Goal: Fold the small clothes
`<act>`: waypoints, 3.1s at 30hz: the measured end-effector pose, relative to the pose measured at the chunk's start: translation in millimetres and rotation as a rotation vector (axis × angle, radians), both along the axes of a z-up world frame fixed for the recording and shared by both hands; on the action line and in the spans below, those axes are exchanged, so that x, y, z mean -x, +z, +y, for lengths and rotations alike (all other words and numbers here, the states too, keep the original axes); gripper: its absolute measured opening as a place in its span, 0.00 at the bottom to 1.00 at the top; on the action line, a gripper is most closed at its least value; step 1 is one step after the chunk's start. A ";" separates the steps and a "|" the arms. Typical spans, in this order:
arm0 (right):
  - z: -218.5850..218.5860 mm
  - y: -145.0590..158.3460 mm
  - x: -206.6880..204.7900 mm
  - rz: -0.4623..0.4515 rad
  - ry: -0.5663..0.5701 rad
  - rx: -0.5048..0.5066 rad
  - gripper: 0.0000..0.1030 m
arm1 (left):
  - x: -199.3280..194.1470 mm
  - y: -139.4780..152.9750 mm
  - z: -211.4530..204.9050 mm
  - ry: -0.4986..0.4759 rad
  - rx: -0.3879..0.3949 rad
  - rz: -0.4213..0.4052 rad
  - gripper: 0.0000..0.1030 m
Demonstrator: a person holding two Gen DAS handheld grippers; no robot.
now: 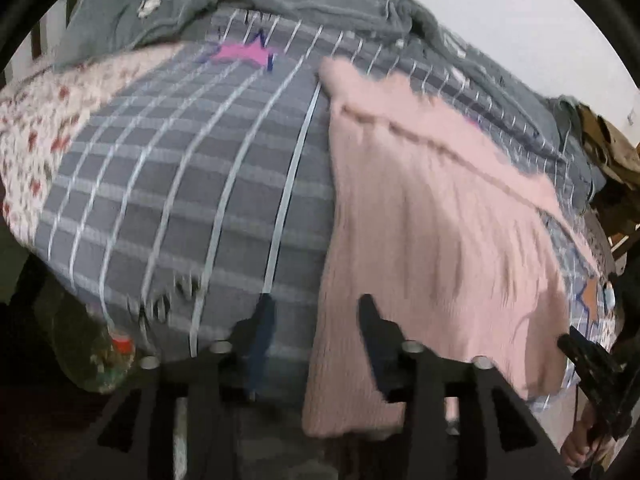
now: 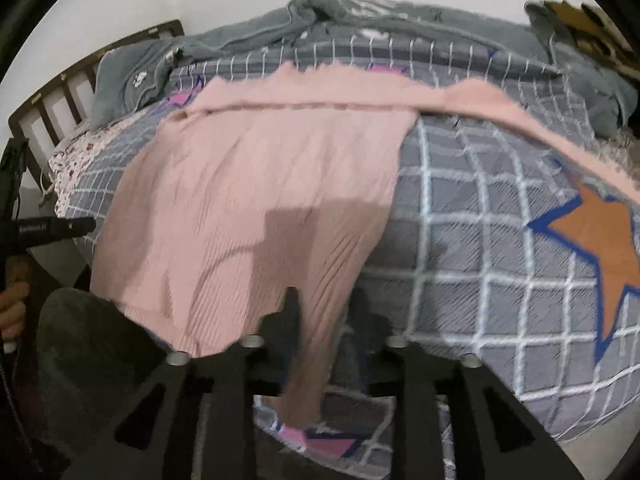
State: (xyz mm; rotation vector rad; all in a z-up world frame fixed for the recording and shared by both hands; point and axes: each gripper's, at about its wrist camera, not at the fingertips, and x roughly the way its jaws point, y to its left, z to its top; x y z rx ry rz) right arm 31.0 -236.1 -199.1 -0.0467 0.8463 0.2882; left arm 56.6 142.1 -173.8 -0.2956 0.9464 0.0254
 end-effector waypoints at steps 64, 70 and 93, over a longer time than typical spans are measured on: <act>-22.7 22.0 -181.9 0.045 -0.315 0.127 0.45 | -268.4 -10.5 6.5 0.007 0.068 -0.047 0.49; -15.0 18.1 -182.1 0.044 -0.301 0.107 0.45 | -259.6 -0.8 22.3 0.061 0.059 -0.111 0.13; 7.1 11.6 -207.2 -0.007 -0.256 0.114 0.47 | -251.2 -3.9 -20.7 -0.070 -0.094 -0.066 0.14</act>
